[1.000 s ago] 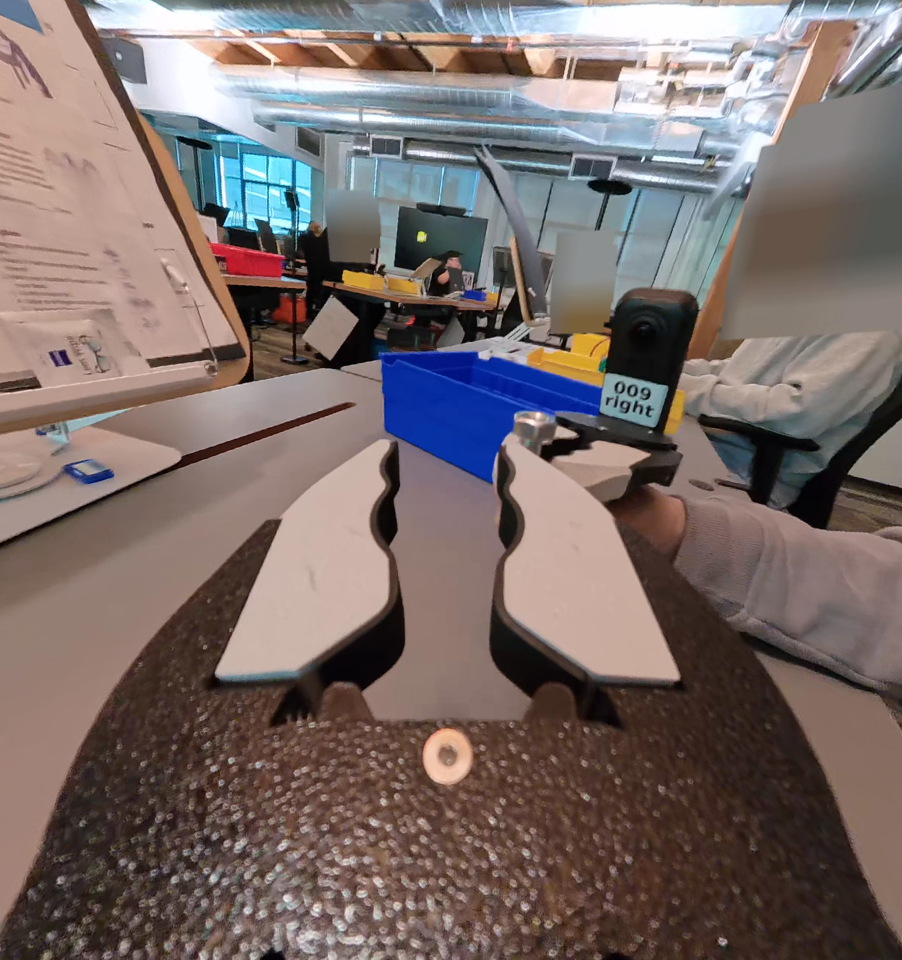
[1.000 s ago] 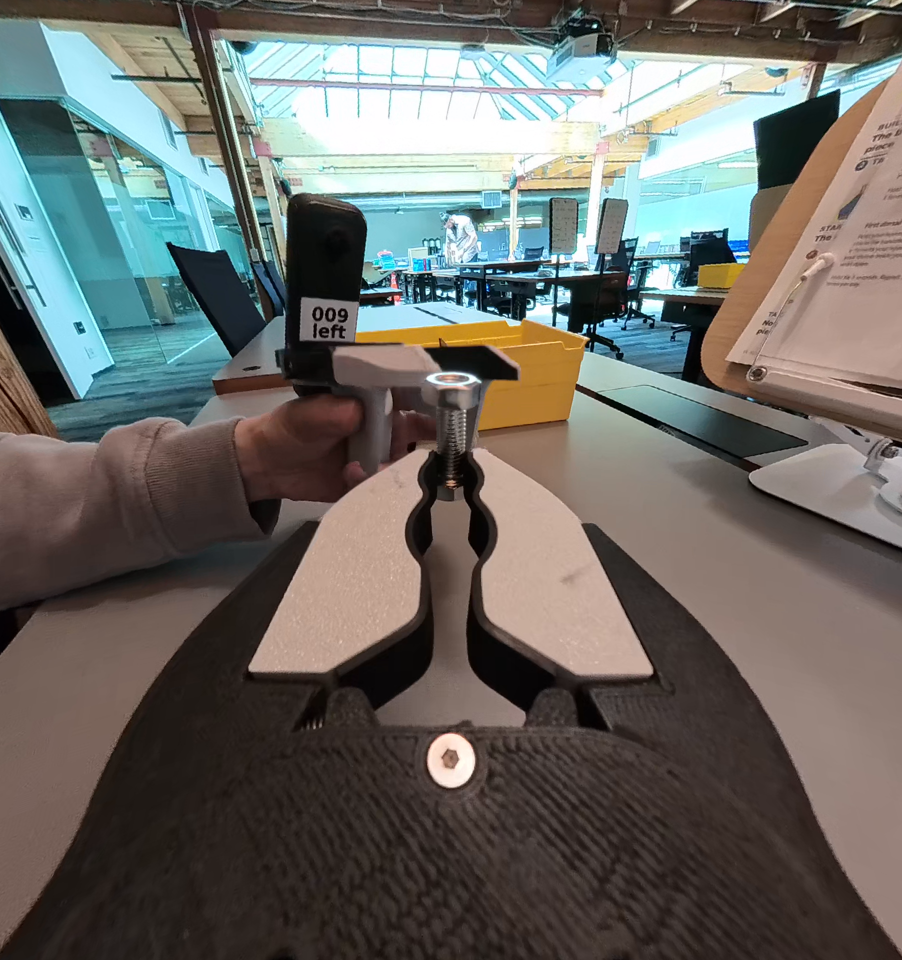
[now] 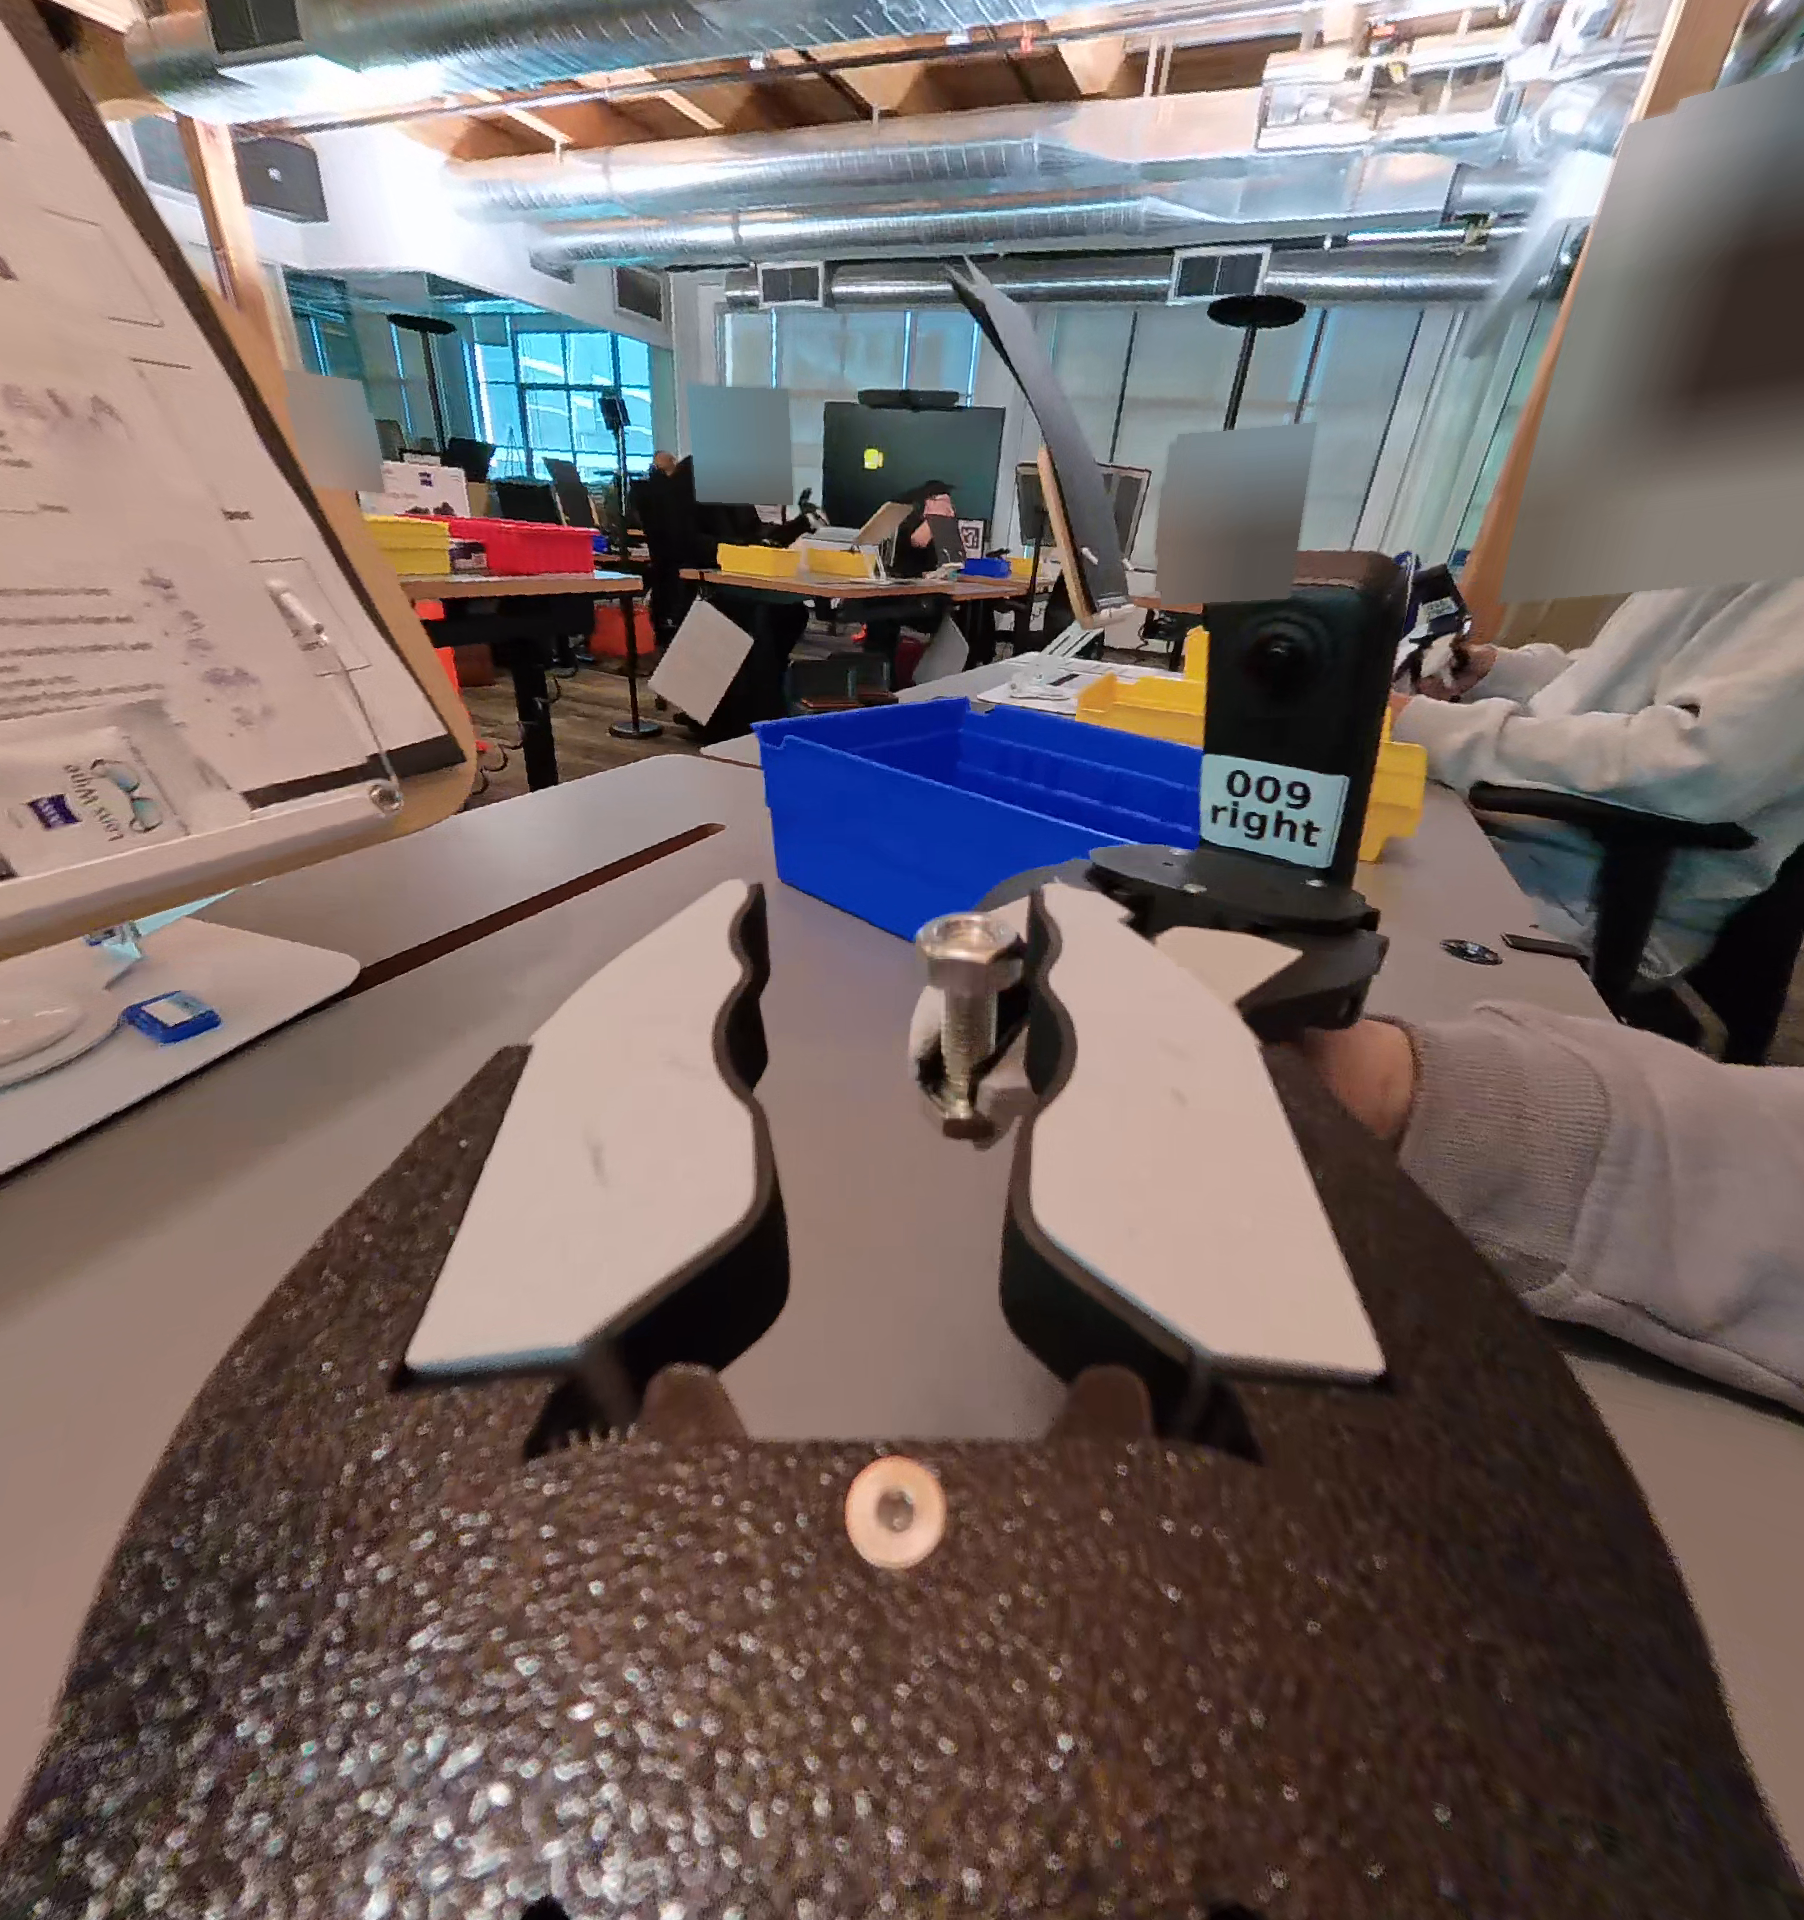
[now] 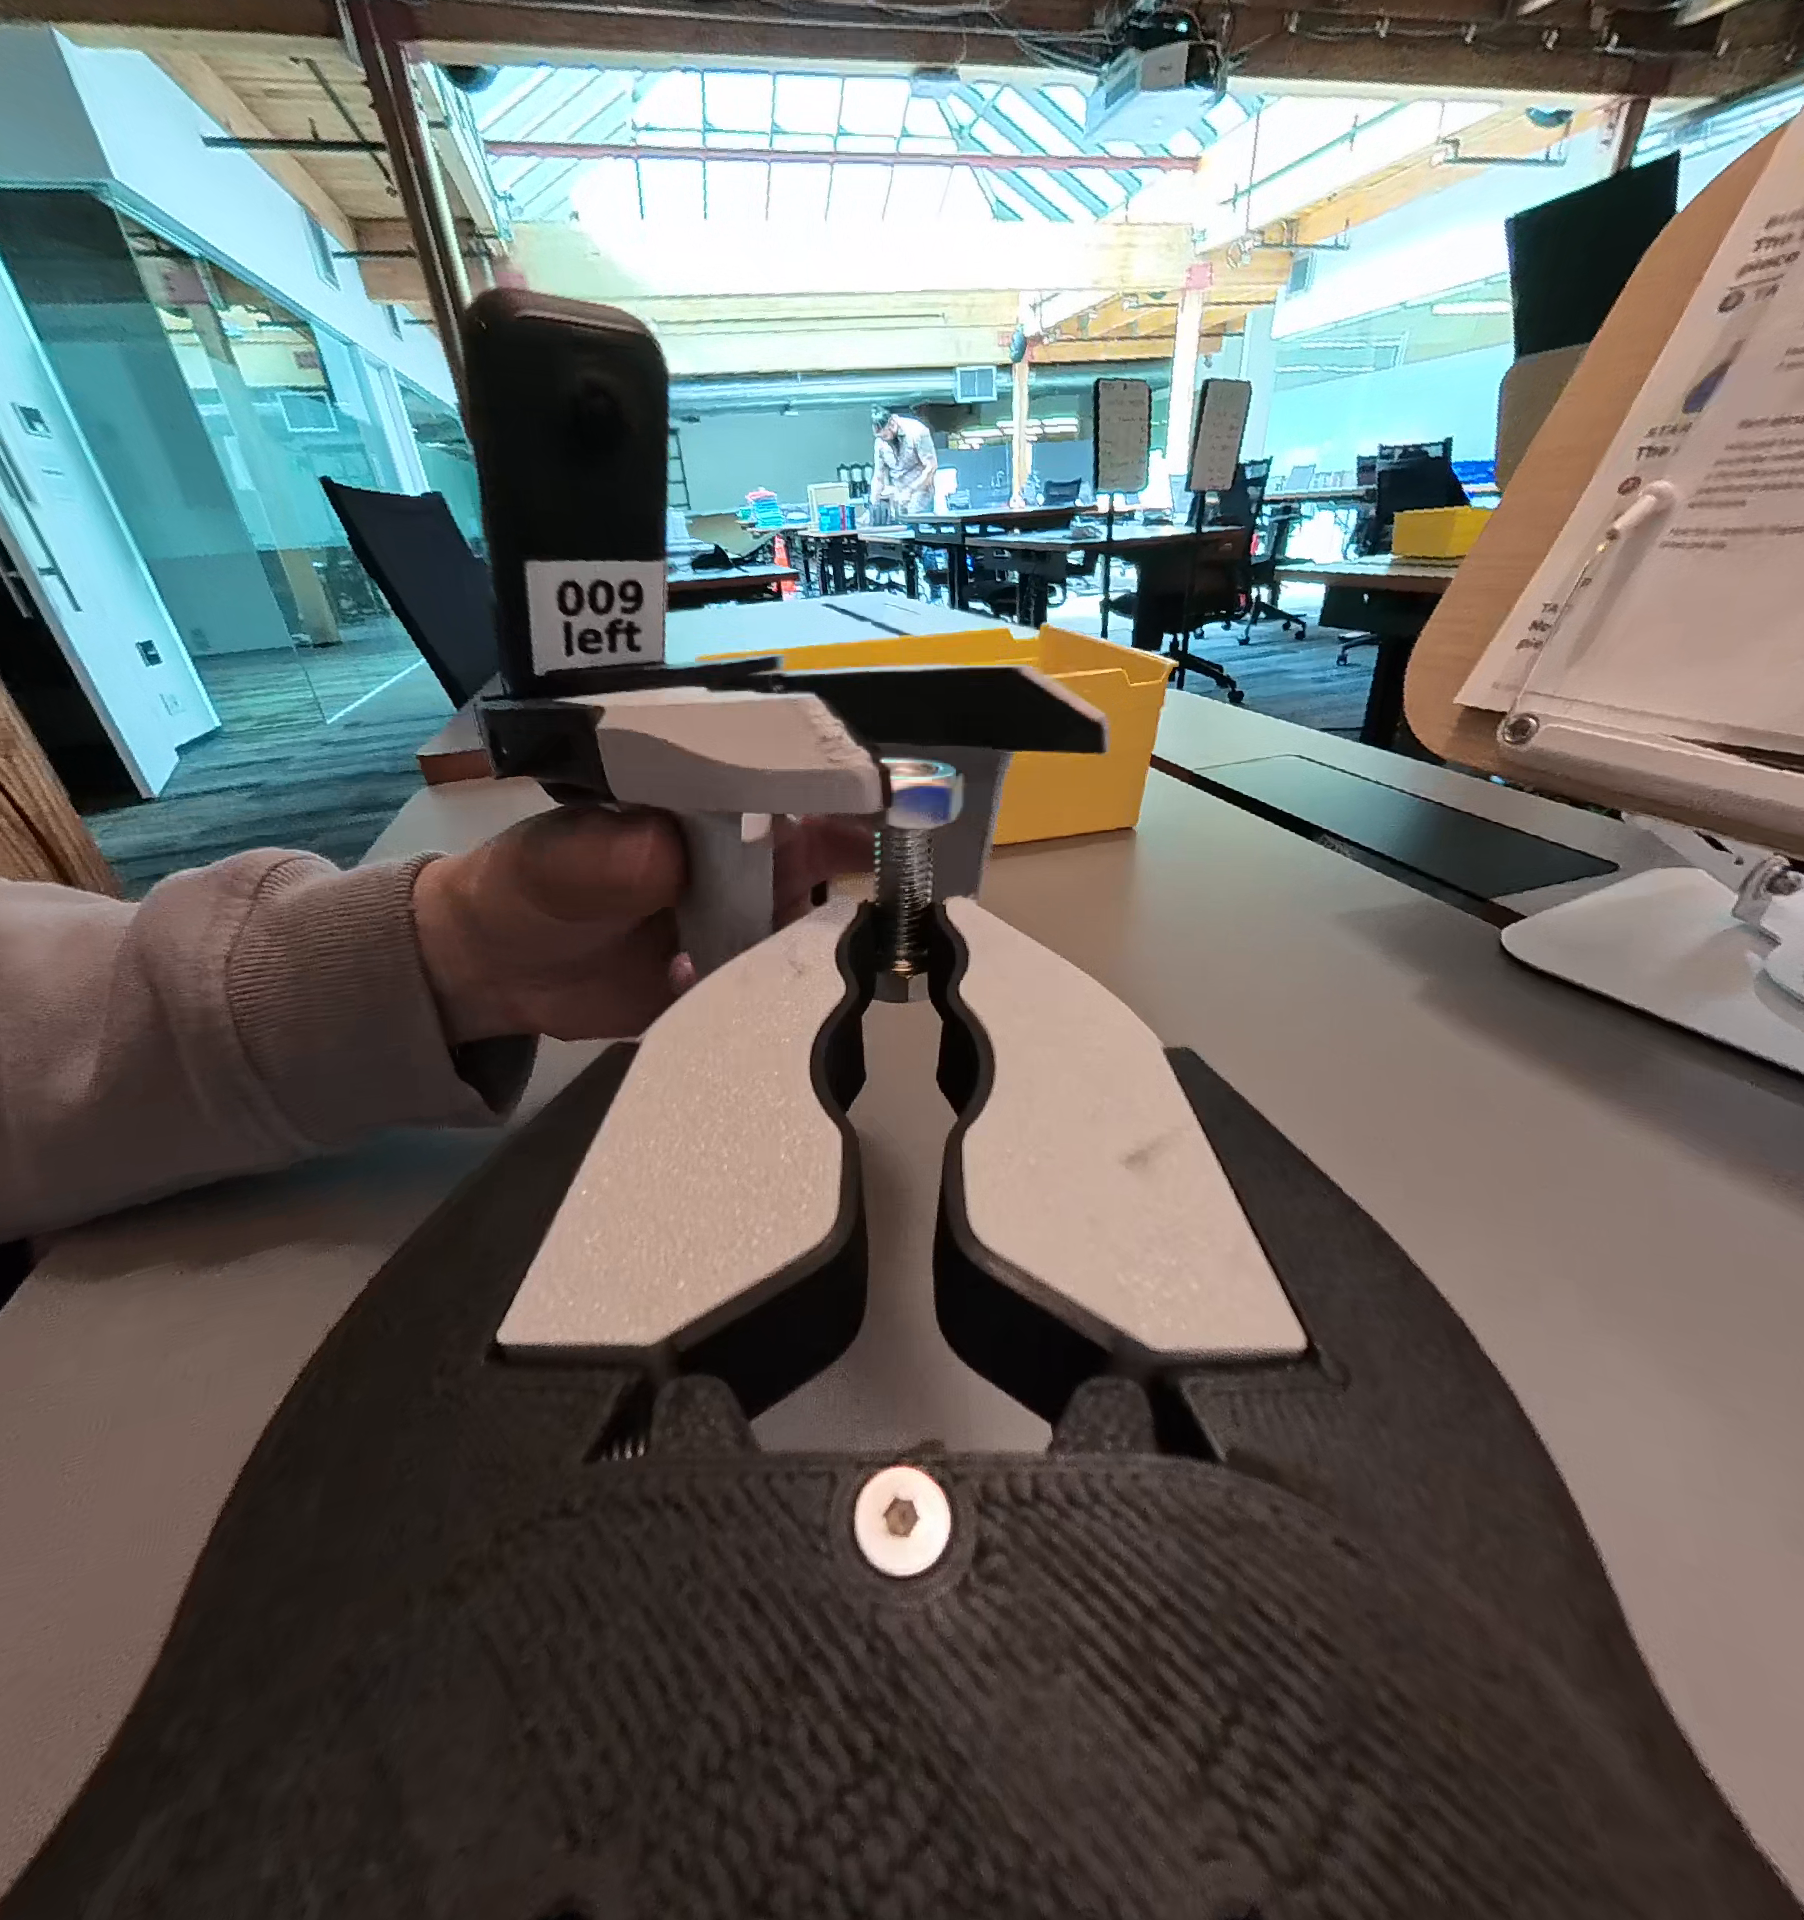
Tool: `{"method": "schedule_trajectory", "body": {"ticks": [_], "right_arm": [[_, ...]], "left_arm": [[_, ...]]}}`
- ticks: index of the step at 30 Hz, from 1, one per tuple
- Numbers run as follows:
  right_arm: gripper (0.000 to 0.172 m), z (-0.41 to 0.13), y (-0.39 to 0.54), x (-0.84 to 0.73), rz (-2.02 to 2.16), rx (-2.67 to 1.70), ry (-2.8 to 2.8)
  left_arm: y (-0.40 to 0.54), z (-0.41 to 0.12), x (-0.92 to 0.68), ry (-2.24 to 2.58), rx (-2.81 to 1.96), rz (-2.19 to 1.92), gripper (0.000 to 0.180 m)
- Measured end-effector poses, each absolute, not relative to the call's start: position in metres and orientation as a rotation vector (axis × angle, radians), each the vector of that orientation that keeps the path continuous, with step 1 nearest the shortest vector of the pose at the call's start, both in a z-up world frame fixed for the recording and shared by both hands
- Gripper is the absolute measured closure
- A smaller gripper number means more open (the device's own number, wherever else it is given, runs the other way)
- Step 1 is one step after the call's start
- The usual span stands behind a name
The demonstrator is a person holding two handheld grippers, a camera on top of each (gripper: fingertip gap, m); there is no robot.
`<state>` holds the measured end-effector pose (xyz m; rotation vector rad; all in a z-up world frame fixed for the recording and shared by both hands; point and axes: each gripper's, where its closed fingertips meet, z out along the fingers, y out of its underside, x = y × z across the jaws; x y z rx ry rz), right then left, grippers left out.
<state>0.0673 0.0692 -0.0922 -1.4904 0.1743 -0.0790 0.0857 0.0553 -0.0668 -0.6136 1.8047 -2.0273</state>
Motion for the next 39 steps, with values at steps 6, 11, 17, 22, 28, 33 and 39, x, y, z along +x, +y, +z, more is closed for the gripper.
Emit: {"method": "schedule_trajectory", "body": {"ticks": [6,11,17,22,28,33,39], "right_arm": [[0.163,-0.090,0.066,0.071,-0.086,-1.478,0.194],[0.163,-0.096,0.071,0.068,-0.076,-1.503,0.185],[0.163,-0.093,0.070,0.068,-0.055,-1.481,0.194],[0.163,-0.088,0.064,0.074,-0.034,-1.443,0.236],[0.163,-0.095,0.068,0.075,-0.015,-1.474,0.260],[0.163,-0.095,0.069,0.074,-0.001,-1.472,0.259],[0.163,-0.099,0.071,0.074,-0.002,-1.496,0.263]], "left_arm": [[0.101,-0.075,0.098,1.737,-0.775,-1.955,0.138],[0.070,-0.061,0.079,1.814,-0.598,-1.991,0.133],[0.061,-0.073,0.088,1.835,-0.638,-1.935,0.129],[0.105,-0.082,0.106,1.703,-0.839,-1.850,0.140],[0.094,-0.076,0.097,1.743,-0.785,-1.873,0.138],[0.066,-0.073,0.087,1.778,-0.735,-1.985,0.133],[0.072,-0.083,0.096,1.794,-0.801,-1.919,0.120]]}}
